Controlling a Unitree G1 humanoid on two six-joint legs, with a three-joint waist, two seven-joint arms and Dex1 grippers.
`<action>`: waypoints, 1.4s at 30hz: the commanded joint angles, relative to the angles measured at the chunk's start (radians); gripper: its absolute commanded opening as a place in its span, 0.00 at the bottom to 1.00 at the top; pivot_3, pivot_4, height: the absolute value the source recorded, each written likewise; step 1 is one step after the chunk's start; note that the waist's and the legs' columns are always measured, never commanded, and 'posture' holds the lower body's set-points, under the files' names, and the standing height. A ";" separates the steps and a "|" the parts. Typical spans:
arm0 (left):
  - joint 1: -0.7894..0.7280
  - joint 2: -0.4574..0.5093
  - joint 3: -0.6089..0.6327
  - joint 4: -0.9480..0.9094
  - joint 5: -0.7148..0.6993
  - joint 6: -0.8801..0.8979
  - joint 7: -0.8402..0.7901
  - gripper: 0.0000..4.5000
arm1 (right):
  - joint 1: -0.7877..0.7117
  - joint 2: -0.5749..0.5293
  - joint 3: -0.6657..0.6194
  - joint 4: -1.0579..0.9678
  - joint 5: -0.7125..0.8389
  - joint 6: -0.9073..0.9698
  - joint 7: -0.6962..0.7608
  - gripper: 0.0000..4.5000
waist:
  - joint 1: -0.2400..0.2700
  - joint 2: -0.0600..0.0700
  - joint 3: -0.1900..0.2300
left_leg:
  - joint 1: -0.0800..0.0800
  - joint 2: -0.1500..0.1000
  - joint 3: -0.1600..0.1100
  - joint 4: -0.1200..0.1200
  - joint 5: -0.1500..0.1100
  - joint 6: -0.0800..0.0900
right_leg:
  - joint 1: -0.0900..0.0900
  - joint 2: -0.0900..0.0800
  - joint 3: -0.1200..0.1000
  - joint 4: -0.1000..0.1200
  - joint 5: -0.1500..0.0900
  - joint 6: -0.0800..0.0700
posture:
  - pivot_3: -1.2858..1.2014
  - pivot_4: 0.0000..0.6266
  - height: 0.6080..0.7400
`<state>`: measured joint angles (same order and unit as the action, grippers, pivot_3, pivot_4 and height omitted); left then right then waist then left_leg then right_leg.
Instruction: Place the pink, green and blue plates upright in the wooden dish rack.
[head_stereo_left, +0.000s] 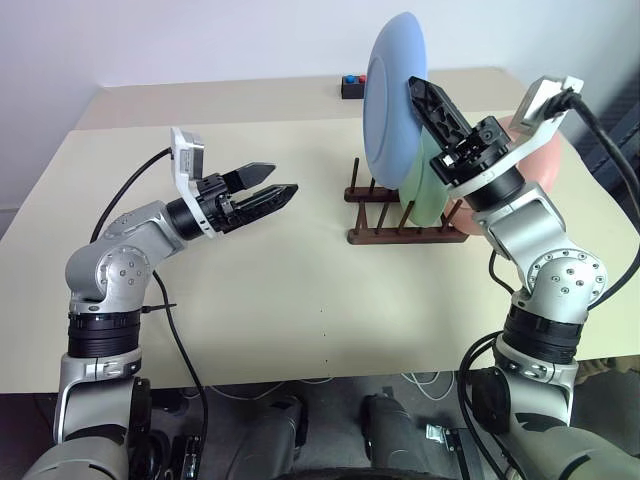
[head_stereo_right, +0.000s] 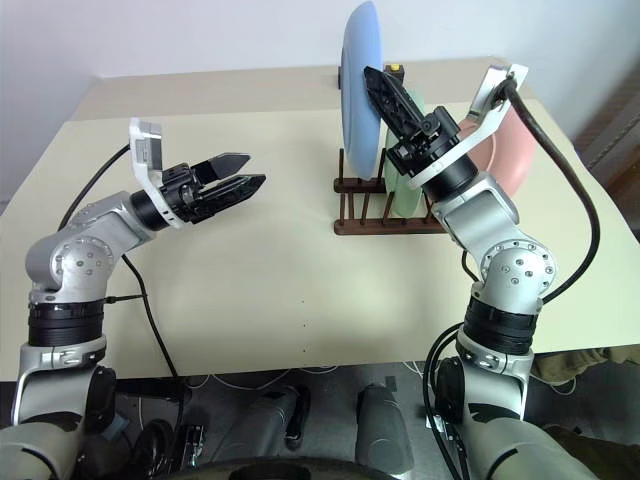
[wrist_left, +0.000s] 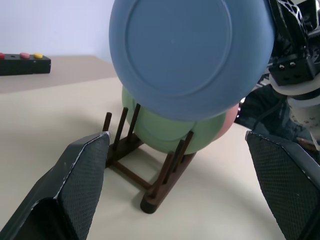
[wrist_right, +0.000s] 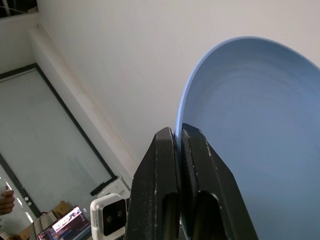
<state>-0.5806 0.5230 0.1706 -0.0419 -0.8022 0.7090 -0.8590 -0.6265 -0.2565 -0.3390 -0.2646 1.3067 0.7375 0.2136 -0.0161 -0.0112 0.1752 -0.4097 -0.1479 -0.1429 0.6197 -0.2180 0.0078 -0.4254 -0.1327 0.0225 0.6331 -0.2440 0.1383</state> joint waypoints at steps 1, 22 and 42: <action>-0.002 0.003 0.012 -0.027 -0.008 -0.002 -0.003 0.99 | 0.015 0.004 0.000 -0.019 0.018 -0.021 0.007 0.00 | 0.001 0.000 0.000 | 0.000 0.000 0.000 0.000 0.000 0.000 | 0.000 0.000 0.000 0.000 0.000 0.000 | 0.52 0.24 1.00; 0.007 -0.006 0.017 -0.049 -0.022 0.010 -0.001 0.99 | 0.101 0.012 0.028 0.047 -0.011 -0.026 0.029 0.00 | 0.001 0.000 0.000 | 0.000 0.000 0.001 0.000 0.000 0.000 | 0.000 0.000 0.000 0.000 0.000 0.000 | 0.52 0.24 1.00; -0.003 -0.011 0.016 -0.046 -0.033 0.035 0.022 0.99 | 0.129 0.009 0.040 0.095 -0.073 -0.029 0.091 0.00 | 0.001 0.000 0.000 | 0.000 0.000 0.001 0.000 0.000 0.000 | 0.000 0.000 0.000 0.000 0.000 0.000 | 0.52 0.24 1.00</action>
<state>-0.5649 0.5098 0.1707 -0.0552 -0.8173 0.7389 -0.8411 -0.4916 -0.2463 -0.2927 -0.1585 1.2309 0.7212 0.2830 -0.0150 -0.0113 0.1752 -0.4097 -0.1478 -0.1423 0.6195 -0.2180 0.0078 -0.4256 -0.1326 0.0228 0.6330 -0.2438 0.1382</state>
